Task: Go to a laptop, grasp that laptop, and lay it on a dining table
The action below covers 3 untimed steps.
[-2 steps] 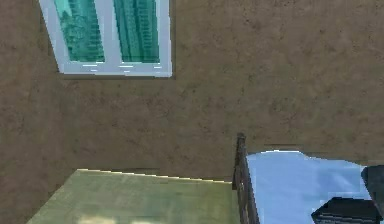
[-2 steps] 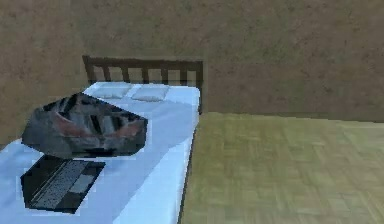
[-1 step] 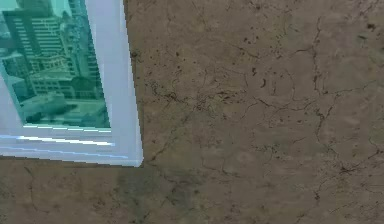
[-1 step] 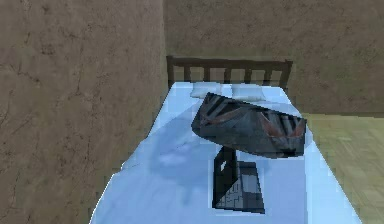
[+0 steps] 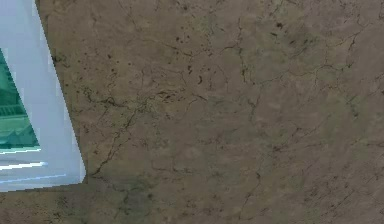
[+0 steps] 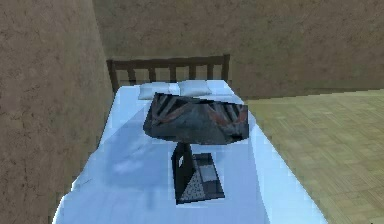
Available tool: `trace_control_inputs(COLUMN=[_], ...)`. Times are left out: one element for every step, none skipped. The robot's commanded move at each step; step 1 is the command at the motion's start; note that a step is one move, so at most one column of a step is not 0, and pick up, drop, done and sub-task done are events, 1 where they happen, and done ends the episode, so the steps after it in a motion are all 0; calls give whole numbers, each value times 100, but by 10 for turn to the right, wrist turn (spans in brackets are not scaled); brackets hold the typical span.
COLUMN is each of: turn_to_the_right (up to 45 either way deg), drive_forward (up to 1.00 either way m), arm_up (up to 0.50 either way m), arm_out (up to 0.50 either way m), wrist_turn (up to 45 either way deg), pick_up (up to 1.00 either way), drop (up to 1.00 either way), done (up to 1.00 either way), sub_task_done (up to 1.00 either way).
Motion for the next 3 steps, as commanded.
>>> trace_control_inputs(turn_to_the_right=[0, 0, 0], drive_forward=[0, 0, 0], arm_up=[50, 2, 0], arm_out=[0, 0, 38], wrist_turn=[0, 0, 0], pick_up=[0, 0, 0], drop=[0, 0, 0], done=[0, 0, 0], sub_task_done=[0, 0, 0])
